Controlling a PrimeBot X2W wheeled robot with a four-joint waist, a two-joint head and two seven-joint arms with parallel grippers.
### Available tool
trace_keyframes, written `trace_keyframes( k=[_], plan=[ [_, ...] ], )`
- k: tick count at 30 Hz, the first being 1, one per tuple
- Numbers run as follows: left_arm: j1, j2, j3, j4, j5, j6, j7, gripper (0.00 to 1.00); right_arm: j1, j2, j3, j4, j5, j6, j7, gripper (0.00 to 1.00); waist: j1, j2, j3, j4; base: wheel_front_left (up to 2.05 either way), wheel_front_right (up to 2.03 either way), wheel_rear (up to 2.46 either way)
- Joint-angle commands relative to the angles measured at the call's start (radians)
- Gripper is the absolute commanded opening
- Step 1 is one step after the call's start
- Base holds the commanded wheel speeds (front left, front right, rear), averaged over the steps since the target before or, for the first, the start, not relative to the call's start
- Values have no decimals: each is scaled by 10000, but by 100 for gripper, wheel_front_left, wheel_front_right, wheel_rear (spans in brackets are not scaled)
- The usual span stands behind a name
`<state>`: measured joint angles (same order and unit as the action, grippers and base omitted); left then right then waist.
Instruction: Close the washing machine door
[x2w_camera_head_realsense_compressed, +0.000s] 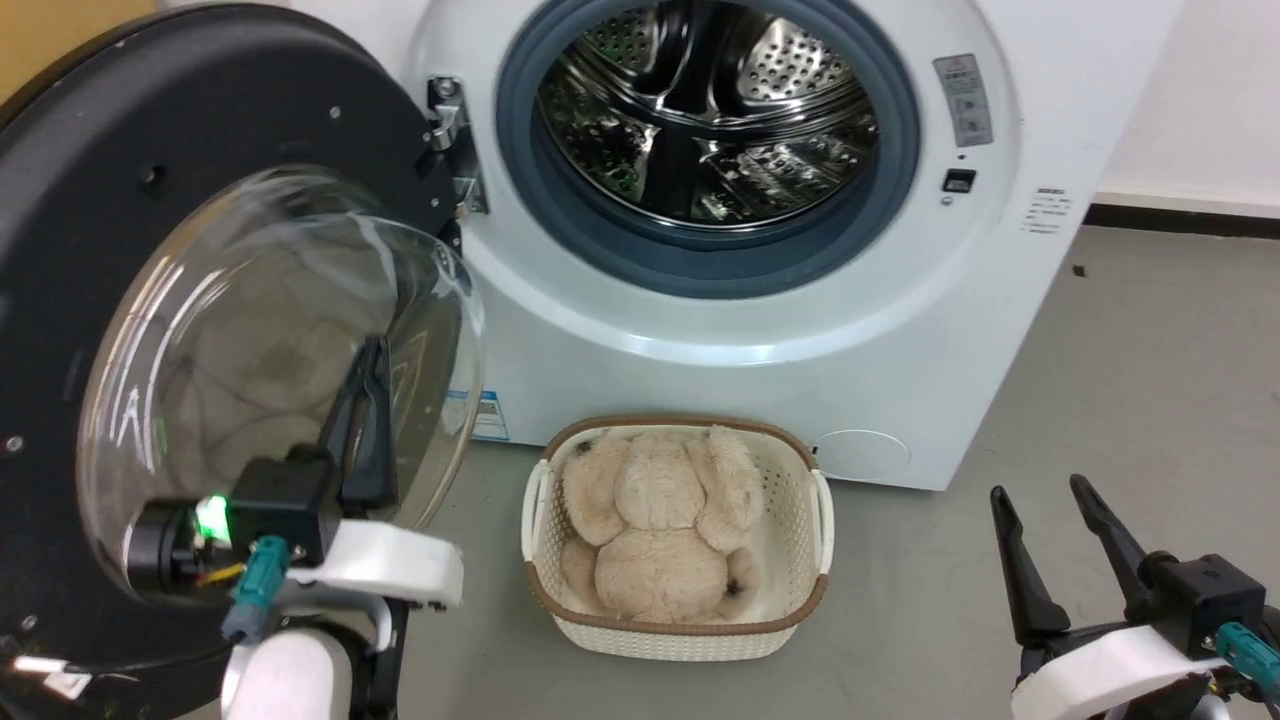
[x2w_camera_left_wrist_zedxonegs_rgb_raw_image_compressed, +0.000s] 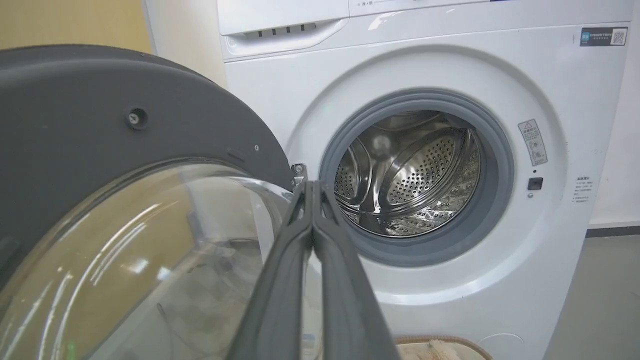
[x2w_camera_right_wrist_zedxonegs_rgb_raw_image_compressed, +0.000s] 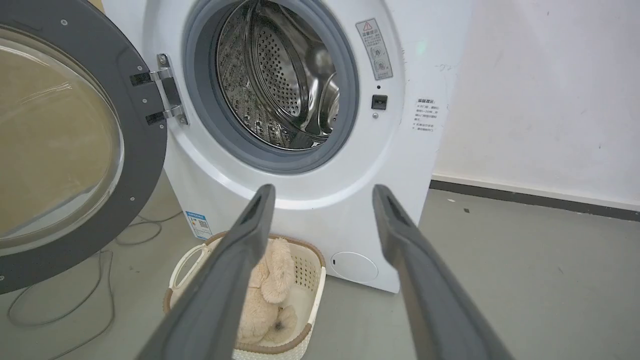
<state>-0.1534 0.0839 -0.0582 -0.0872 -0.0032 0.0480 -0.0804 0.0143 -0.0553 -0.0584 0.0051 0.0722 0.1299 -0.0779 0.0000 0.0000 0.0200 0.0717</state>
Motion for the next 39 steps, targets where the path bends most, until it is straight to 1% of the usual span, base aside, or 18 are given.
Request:
trace_keyframes(
  k=[1, 10, 17, 25, 28, 31, 39],
  plan=[
    [-308, 90, -40, -150, -1, -34, -91, 0, -95, 17, -50, 16, 82, 3, -117, 100, 0, 0, 38, 102, 0, 0, 0],
    [-1335, 247, 228, -778, -339, -212, -280, 0, -196, 21, -243, 42, 175, 3, -306, 100, 0, 0, 208, 616, 0, 0, 0],
    [-2103, 321, 779, -982, -767, -531, -426, 0, -231, 24, -401, 46, 218, 4, -452, 100, 0, 0, 320, 1065, 0, 0, 0],
    [-2741, 223, 1622, -1187, -1378, -928, -593, 0, -276, 27, -587, 25, 231, 4, -619, 100, 0, 0, 452, 1730, 0, 0, 0],
    [-2938, 185, 1985, -1199, -1745, -1046, -656, 0, -295, 28, -629, 31, 249, 4, -682, 100, 0, 0, 492, 1989, 0, 0, 0],
    [-3121, 161, 2353, -1084, -2350, -1137, -719, 0, -312, 30, -685, 39, 275, 5, -745, 100, 0, 0, 531, 2232, 0, 0, 0],
    [-3533, 685, 3456, -436, -3909, -1273, -801, 0, -358, 33, -848, 48, 349, 5, -911, 100, 0, 0, 664, 2716, 0, 0, 0]
  ],
)
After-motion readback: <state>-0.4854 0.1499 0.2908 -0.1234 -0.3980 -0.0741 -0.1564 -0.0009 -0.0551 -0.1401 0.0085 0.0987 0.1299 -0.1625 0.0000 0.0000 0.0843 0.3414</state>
